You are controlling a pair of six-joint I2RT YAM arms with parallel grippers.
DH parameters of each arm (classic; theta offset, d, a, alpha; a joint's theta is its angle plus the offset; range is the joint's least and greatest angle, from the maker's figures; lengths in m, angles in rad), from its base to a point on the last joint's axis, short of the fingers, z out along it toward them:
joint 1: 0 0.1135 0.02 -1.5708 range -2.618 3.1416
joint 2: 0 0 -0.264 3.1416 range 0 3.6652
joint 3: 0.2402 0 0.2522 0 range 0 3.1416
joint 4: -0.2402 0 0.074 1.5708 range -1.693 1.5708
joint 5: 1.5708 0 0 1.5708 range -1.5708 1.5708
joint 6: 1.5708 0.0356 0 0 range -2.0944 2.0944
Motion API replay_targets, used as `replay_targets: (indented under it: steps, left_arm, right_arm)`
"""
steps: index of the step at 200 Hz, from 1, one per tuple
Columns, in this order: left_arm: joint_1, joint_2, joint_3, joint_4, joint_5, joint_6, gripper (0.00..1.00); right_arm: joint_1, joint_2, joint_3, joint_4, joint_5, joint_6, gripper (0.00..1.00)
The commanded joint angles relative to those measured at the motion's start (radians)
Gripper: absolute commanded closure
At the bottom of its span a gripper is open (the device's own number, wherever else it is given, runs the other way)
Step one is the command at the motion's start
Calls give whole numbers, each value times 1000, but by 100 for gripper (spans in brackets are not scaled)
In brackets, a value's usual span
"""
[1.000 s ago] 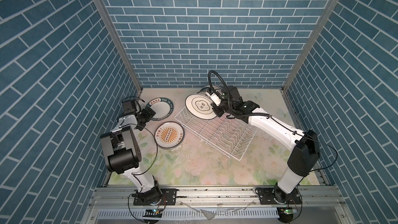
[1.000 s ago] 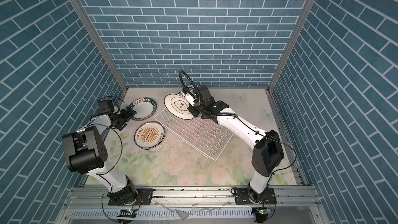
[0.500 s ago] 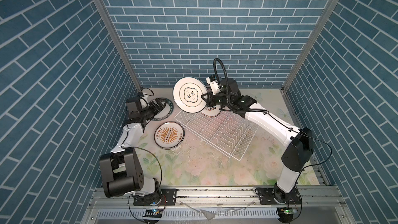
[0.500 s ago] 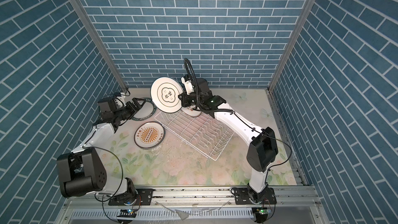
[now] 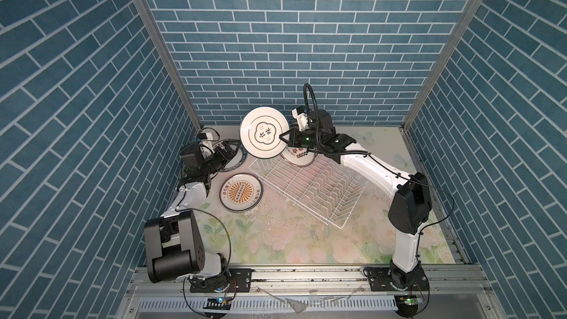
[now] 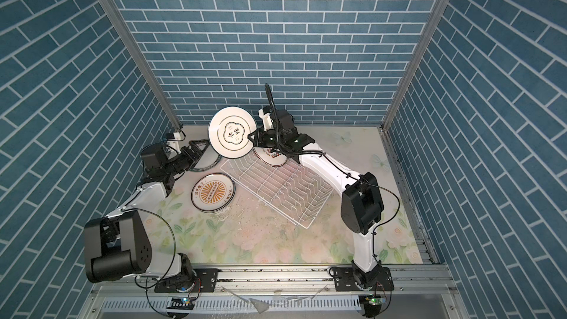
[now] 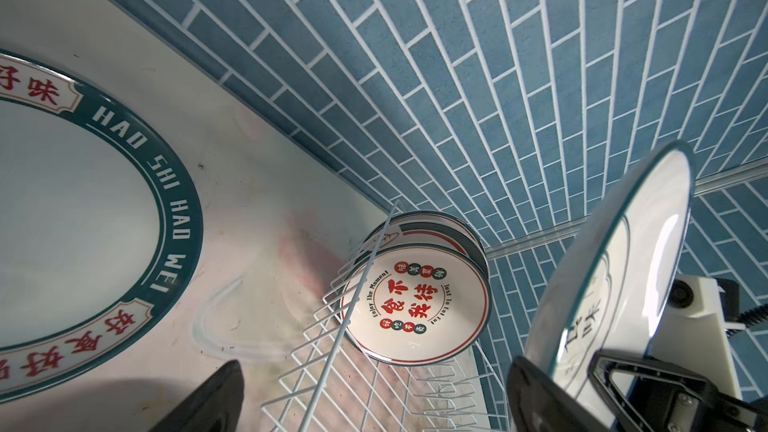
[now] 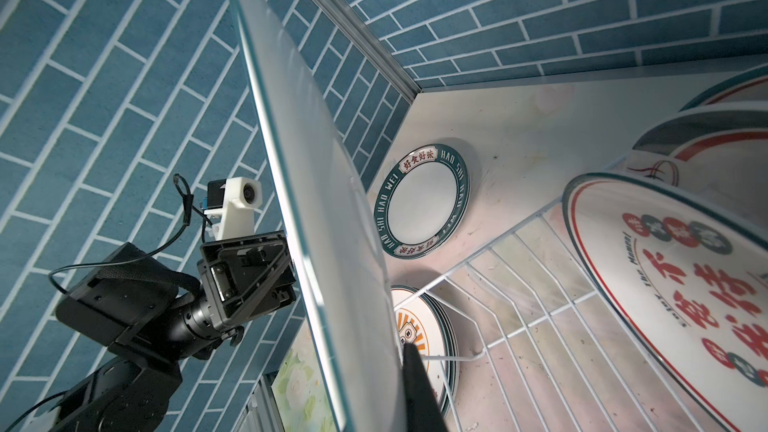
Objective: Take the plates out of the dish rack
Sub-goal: 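Carry the white plate toward the left gripper while left reaches for its rim, then close the left gripper on the white plate rim while right opens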
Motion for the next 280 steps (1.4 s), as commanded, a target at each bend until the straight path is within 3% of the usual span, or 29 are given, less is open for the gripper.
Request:
replay_targets:
  steps: [1, 73, 110, 150, 230, 255, 280]
  left_arm:
    - [21, -28, -26, 49, 48, -4, 1]
    - [40, -139, -101, 68, 44, -16, 1]
    - [29, -81, -101, 202, 76, -80, 4]
    - [21, 14, -85, 361, 114, -171, 6]
    - [-7, 131, -100, 652, 149, -352, 47]
    - [-7, 141, -100, 666, 154, -361, 65]
    - [-6, 142, -99, 639, 163, -349, 77]
  right_arm:
    - [-13, -7, 38, 92, -29, 51, 100]
    - [-39, 107, 125, 98, -76, 89, 100]
    - [-36, 181, 168, 171, -182, 188, 100]
    - [-21, 210, 222, 120, -239, 221, 100]
    - [-2, 255, 301, 71, -278, 225, 100]
    - [3, 301, 339, 37, -294, 205, 100]
    - [5, 312, 358, 18, -307, 182, 100]
